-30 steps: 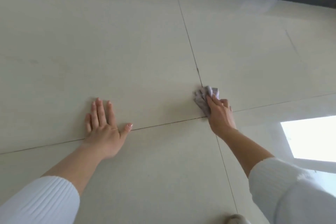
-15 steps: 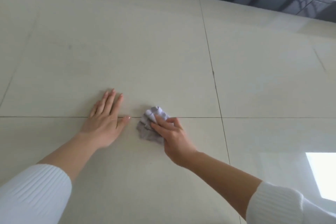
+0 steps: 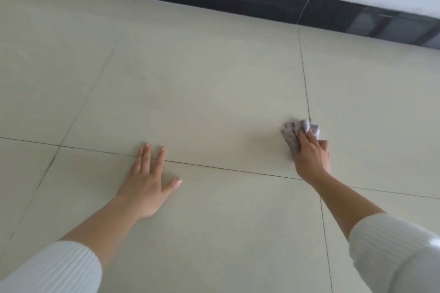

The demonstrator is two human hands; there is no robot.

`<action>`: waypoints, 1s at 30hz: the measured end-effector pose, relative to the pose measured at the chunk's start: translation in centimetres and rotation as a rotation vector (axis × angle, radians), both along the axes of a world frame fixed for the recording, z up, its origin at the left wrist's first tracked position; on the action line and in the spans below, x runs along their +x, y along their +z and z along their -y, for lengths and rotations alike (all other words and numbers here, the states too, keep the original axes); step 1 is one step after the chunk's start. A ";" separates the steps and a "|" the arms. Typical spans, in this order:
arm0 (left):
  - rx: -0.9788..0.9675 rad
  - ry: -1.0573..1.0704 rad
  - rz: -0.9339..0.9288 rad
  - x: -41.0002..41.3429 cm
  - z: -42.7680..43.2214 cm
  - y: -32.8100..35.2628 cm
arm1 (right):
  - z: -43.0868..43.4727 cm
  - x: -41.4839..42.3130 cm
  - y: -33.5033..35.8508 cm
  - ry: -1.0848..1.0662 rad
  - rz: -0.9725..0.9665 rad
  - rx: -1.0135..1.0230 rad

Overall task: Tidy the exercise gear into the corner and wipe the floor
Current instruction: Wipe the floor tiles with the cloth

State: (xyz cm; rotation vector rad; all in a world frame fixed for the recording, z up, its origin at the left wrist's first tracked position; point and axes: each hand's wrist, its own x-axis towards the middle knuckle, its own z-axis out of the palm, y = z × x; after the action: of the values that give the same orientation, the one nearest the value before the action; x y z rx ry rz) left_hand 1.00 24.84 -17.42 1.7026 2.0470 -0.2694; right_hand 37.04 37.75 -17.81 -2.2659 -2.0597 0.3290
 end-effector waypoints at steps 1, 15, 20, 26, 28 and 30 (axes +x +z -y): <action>0.007 0.000 0.009 -0.1 0.0 0.0 | -1.2 -0.7 0.1 -0.075 -0.013 -0.056; 0.349 0.094 -0.074 1.0 -2.7 -1.3 | 5.6 -12.7 -0.6 0.969 -0.215 0.054; 0.423 0.107 -0.007 1.6 -6.4 -2.3 | -0.2 -3.6 -1.1 0.601 -0.095 0.144; 0.517 0.175 -0.074 0.1 -11.7 -3.1 | -6.2 1.5 -1.1 -0.142 0.014 0.131; 0.525 0.195 -0.071 -0.7 -13.1 -3.4 | -8.5 -0.8 -1.1 -0.213 -0.008 0.110; 0.521 0.205 -0.057 -1.0 -13.4 -3.9 | -10.6 -3.6 -1.2 -0.181 -0.054 0.116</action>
State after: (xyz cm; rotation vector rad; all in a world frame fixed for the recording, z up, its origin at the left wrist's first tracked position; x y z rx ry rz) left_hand -0.01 38.21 -21.28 1.7524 2.4621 0.3143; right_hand 33.48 48.32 -18.99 -2.3237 -1.7830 0.2493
